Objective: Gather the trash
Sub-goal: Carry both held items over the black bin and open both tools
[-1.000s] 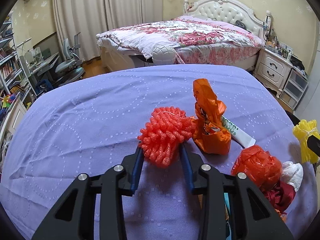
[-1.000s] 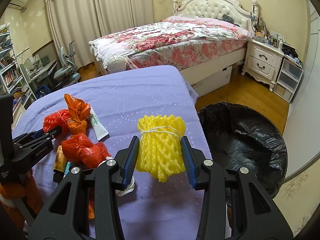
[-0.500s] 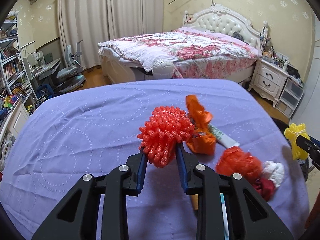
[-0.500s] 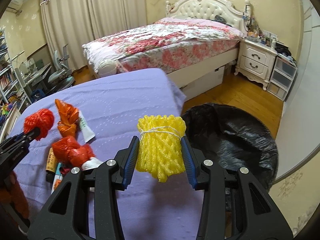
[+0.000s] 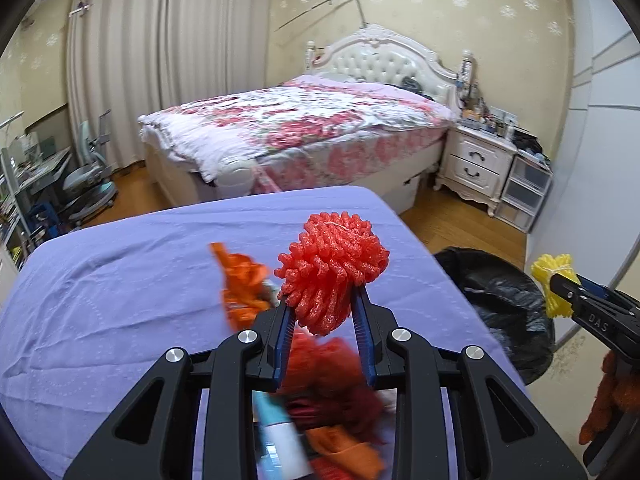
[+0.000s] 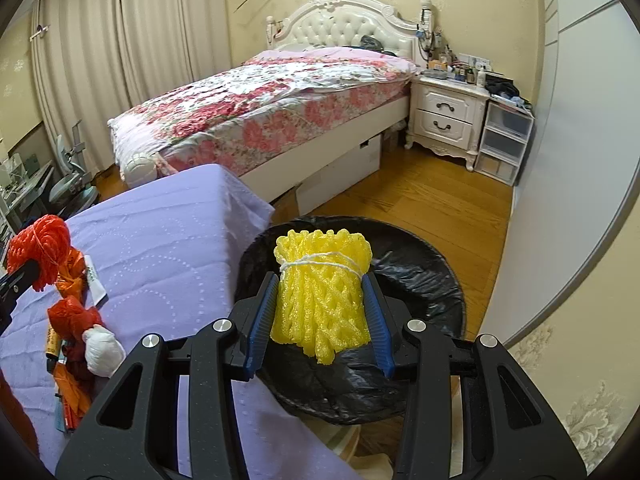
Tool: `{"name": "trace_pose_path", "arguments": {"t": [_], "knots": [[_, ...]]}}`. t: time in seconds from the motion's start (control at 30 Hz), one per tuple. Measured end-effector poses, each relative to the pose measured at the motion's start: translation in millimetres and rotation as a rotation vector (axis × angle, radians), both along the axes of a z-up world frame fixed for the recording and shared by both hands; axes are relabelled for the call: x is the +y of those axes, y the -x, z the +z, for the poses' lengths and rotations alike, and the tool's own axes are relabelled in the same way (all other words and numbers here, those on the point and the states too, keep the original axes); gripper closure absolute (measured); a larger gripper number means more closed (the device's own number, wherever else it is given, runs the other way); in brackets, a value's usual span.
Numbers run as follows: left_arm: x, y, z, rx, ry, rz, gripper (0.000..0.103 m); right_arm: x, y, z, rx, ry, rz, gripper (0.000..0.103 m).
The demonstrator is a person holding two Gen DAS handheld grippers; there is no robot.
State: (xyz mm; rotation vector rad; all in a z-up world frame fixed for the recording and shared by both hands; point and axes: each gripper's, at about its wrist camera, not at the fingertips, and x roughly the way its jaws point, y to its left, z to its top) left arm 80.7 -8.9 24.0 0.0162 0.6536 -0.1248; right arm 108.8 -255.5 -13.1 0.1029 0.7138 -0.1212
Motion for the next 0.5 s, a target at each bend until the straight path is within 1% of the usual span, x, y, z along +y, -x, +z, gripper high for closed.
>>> {"name": "trace_pose_path", "arguments": {"t": [0.27, 0.5], "knots": [[-64.3, -11.3, -17.0, 0.007, -0.031, -0.096, 0.074, -18.3, -1.4, -5.3, -0.002, -0.003, -0.037, 0.062], [-105.7, -20.4, -31.1, 0.017, -0.046, -0.15, 0.074, -30.6, -9.1, -16.2, 0.01, -0.012, -0.053, 0.062]]}}
